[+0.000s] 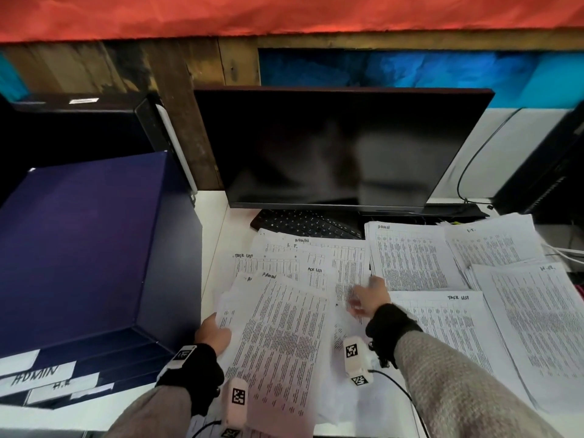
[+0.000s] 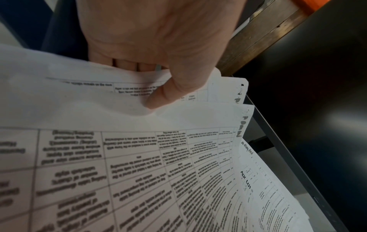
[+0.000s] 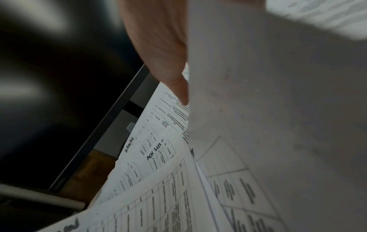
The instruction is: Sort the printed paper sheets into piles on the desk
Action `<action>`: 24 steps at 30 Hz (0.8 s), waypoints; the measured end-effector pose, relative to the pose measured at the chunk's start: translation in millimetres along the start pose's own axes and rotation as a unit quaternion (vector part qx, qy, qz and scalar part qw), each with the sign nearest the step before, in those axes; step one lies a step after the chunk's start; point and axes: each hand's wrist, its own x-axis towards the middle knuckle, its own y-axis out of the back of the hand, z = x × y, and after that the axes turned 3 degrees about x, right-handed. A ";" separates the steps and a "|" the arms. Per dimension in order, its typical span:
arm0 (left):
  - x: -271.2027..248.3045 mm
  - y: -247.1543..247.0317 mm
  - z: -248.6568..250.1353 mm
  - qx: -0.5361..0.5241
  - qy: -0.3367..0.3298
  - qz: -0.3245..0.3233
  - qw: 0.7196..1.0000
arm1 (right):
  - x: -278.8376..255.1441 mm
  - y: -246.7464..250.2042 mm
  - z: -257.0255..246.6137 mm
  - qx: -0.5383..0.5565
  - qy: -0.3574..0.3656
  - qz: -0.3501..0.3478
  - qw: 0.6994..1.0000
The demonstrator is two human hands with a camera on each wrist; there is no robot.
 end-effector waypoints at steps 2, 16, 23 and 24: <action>0.1 0.2 0.7 0.001 0.000 -0.002 1.000 | 3.6 -1.1 -1.4 -0.039 0.006 0.001 0.999; 1.6 0.4 0.9 -0.013 -0.007 0.002 1.000 | -12.4 -8.4 -8.4 -0.245 0.188 0.053 0.950; -6.2 2.9 9.0 -0.088 -0.044 0.069 0.993 | -40.8 -9.0 -2.4 -0.372 0.335 0.007 0.865; -6.5 2.8 9.6 -0.097 -0.054 0.076 0.991 | -42.1 -5.0 -3.7 -0.365 0.350 0.018 0.862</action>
